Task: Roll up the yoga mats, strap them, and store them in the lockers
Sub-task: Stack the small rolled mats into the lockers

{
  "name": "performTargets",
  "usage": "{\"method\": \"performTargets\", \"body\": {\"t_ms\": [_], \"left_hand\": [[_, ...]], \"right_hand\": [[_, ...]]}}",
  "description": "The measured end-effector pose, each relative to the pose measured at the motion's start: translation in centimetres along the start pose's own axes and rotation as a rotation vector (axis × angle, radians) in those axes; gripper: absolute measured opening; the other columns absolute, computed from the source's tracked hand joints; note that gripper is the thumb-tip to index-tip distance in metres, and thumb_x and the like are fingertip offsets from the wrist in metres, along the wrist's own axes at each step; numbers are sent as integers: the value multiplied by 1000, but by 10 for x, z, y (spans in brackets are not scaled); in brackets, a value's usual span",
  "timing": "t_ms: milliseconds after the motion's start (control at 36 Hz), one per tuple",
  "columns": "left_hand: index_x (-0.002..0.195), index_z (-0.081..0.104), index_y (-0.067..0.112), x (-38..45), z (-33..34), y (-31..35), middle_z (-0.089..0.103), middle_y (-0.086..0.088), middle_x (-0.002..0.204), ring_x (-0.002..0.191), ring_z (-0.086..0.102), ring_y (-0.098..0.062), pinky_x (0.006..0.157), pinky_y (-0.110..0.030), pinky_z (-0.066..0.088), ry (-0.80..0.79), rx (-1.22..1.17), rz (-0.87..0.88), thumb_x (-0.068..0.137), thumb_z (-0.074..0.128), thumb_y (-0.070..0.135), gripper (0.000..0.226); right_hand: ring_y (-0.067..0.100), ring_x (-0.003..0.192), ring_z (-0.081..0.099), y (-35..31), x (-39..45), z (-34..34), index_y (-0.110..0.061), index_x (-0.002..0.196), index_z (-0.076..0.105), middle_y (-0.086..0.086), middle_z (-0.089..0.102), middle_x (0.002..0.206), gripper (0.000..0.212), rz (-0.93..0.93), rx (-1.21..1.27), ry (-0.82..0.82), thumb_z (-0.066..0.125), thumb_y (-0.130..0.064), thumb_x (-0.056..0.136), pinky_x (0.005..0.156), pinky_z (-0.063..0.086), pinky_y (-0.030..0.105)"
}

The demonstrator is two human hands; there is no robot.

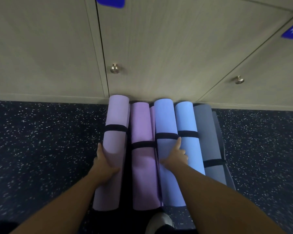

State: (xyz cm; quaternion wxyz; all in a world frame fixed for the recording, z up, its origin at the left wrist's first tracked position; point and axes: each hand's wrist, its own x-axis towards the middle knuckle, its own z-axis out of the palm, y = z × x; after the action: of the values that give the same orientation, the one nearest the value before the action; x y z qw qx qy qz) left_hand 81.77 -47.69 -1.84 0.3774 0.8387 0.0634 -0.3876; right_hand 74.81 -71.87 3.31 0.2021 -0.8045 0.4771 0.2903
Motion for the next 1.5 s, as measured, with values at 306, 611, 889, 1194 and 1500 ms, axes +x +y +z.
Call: {"method": "performTargets", "body": {"t_ms": [306, 611, 889, 1194, 1500], "left_hand": [[152, -12, 30, -24, -10, 28, 17, -15, 154, 136, 33, -33, 109, -42, 34, -17, -6, 159, 69, 80, 5, 127], [153, -10, 28, -69, -37, 80, 17, -10, 156, 139, 28, -29, 110, -40, 35, -54, -40, 307, 63, 80, 6, 130], [150, 3, 45, -95, -53, 113, 25, 4, 153, 136, 33, -17, 110, -47, 36, -58, -89, 548, 52, 84, 36, 128], [150, -2, 41, -128, -67, 178, 12, 17, 158, 141, 22, -5, 112, -30, 27, -30, -88, 807, 70, 77, 15, 115], [150, 3, 15, -151, -91, 268, 23, 15, 143, 127, 30, 3, 104, -17, 26, 44, -204, 976, 81, 75, 10, 100]], "right_hand": [[36, 133, 32, 14, -40, -13, -16, 153, -1, 11, 27, 148, 103, -66, 248, 56, 73, -27, 82, 104, 36, 43], [32, 136, 28, -10, -97, -55, -15, 153, 5, 11, 26, 150, 102, -149, 529, 280, 74, -21, 78, 109, 31, 43], [31, 131, 34, -2, -136, -79, -10, 152, 11, 12, 31, 147, 102, -183, 570, 490, 77, -28, 77, 110, 24, 37], [27, 137, 31, 6, -164, -122, -14, 152, 20, 7, 34, 148, 100, -356, 746, 669, 80, -19, 72, 115, 26, 41], [25, 130, 42, -21, -167, -205, -14, 149, 24, 6, 44, 139, 98, -567, 791, 753, 83, -22, 70, 109, 36, 41]]}}
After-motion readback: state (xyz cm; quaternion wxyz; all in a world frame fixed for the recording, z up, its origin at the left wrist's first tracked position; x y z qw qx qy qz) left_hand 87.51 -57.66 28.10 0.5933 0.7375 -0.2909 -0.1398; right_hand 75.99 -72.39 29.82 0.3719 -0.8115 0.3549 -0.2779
